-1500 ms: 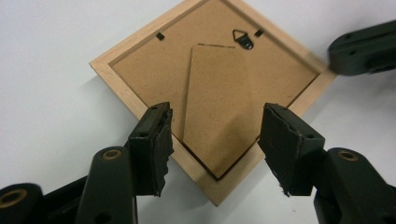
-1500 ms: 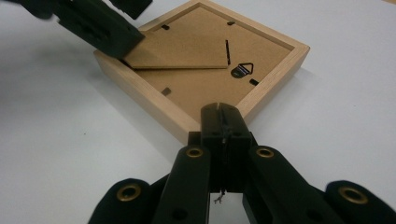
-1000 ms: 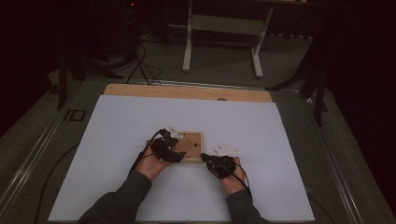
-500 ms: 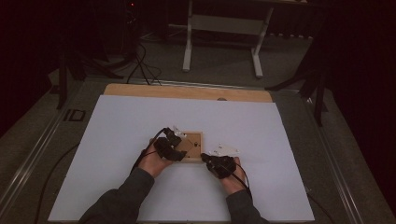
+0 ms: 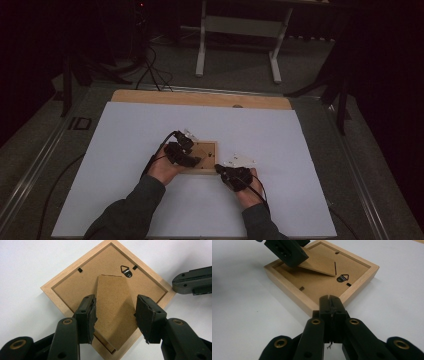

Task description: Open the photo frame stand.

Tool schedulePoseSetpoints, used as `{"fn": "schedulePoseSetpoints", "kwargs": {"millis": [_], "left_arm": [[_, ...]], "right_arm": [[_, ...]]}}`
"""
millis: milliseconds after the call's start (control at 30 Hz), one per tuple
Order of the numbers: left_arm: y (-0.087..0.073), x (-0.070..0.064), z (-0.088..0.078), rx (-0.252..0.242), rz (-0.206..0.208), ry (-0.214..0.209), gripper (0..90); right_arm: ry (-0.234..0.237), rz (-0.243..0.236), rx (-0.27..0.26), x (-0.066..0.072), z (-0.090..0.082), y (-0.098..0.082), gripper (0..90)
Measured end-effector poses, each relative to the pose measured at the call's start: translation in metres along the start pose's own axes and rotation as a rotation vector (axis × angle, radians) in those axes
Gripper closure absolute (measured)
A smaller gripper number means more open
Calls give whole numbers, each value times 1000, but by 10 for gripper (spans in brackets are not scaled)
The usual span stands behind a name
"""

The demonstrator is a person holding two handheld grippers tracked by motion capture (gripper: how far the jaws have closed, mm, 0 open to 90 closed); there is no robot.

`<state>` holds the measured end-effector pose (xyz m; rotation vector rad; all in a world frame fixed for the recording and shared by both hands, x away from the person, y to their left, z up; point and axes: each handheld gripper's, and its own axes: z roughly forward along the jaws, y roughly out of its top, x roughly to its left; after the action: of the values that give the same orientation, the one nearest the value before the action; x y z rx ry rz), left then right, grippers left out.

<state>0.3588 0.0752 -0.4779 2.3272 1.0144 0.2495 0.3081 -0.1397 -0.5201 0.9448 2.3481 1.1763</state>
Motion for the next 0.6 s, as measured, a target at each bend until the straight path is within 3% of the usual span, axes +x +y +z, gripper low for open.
{"fn": "schedulePoseSetpoints", "kwargs": {"millis": [167,300,433,600], "left_arm": [[-1,1,-8,-40,-11,9,485],[-6,1,-21,-79,-21,-3,518],[-13,2,-33,-102,-8,-5,602],[-21,3,-38,-87,3,-17,757]], "right_arm": [[1,-1,0,0,0,0,892],[0,-2,2,0,0,0,892],[-1,-1,-1,0,0,0,892],[-1,-2,-2,0,0,0,892]]}}
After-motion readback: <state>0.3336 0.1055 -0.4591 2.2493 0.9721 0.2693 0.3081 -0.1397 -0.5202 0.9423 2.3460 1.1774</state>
